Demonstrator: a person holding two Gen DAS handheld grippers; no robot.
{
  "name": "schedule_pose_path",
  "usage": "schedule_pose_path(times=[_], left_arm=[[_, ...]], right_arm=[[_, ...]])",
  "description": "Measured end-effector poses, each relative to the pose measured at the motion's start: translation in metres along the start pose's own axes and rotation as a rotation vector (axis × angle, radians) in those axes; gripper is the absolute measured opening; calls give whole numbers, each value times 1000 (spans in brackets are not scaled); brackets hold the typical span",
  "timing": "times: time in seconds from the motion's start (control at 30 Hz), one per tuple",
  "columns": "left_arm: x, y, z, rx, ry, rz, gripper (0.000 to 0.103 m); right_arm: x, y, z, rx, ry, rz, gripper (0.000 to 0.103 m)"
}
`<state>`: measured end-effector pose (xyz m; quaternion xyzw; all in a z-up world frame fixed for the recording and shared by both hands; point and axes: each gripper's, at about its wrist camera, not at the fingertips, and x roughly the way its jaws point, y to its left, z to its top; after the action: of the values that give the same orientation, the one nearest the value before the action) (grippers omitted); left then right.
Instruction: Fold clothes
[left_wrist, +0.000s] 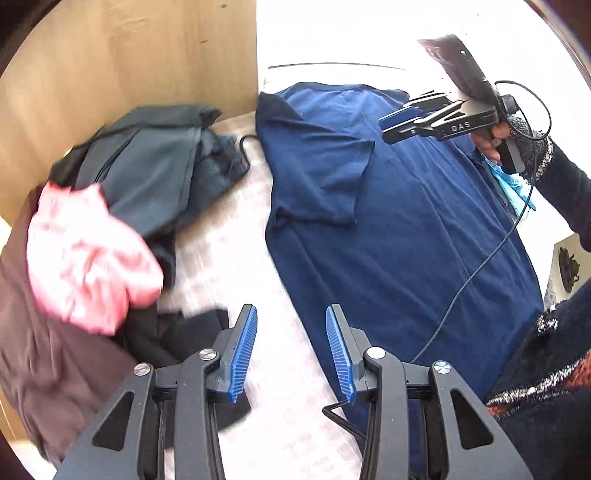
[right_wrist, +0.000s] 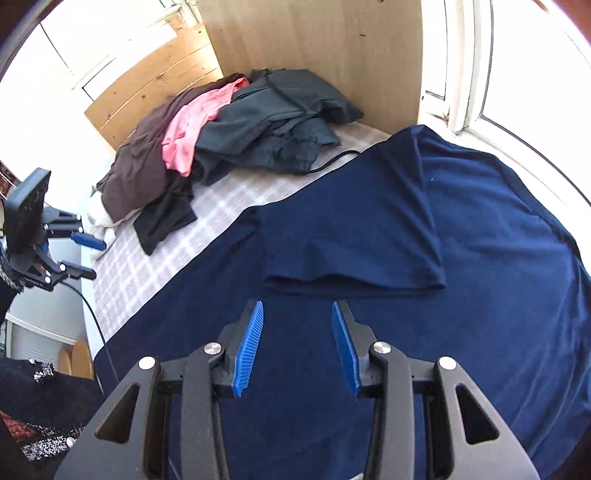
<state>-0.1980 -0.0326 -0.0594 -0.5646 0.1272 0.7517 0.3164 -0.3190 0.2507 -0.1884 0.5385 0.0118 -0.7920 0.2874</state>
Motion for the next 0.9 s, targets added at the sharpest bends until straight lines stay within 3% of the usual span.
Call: schedule_pose_path(times=[0.2, 0.33, 0.5, 0.63, 0.7, 0.73, 0.77, 0.9], left_arm=[[8, -29, -151, -257, 70, -70, 42], [26, -46, -205, -377, 66, -106, 42], [32, -60, -210, -357, 53, -82, 42], [36, -70, -206, -321, 42, -70, 41], [37, -76, -202, -296, 29, -74, 29], [38, -79, -200, -286, 29, -81, 10], [39, -81, -199, -282, 28, -88, 2], [30, -81, -190, -305, -29, -166, 2]], right_arm=[[27, 58, -41, -22, 116, 47, 39], [53, 85, -44, -88, 190, 21, 39], [46, 97, -38, -105, 169, 0, 39], [25, 81, -17, -79, 122, -53, 39], [20, 66, 4, -34, 98, -74, 39], [19, 55, 17, 0, 86, -83, 41], [19, 45, 31, 33, 76, -92, 46], [54, 16, 95, 140, 82, -178, 47]])
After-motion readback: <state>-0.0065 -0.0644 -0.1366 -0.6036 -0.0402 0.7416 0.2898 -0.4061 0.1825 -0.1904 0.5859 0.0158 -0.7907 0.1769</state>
